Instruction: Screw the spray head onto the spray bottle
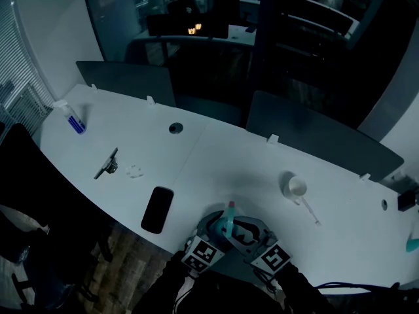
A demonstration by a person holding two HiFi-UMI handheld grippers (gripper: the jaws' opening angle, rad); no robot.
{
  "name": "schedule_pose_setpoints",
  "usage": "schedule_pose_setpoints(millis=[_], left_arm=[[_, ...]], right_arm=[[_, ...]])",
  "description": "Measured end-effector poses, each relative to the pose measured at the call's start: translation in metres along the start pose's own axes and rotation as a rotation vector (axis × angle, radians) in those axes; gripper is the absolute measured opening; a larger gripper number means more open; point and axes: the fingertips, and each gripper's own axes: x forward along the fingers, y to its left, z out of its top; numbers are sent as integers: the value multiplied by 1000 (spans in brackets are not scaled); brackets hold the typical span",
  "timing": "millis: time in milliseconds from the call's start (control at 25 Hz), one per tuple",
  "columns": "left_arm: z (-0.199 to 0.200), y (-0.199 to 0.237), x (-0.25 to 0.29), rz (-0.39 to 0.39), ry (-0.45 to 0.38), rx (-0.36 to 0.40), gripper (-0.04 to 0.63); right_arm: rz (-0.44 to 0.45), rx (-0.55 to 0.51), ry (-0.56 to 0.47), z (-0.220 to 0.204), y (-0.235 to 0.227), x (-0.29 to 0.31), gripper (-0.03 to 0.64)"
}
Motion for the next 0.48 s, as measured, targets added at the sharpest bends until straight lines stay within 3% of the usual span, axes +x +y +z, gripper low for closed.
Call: schedule_pose_setpoints(millis=[80,160,240,400,480], left_arm=[[-2,-6,2,-125,22,0,425],[-2,-6,0,-125,28,13,407],[0,0,0,-1,9,-11,405],[-3,15,-5,406,-33,-125,403],[-5,15,-8,498,-29,-151,405]], right_arm=[[21,-4,2,1,2,0,132],[23,-26,4,0,3,0,132],[-7,-50,3,0,3,-1,132],[-84,-51,-19,1,4,-2,132],[-93,-27,-35,1,5,-4,132]])
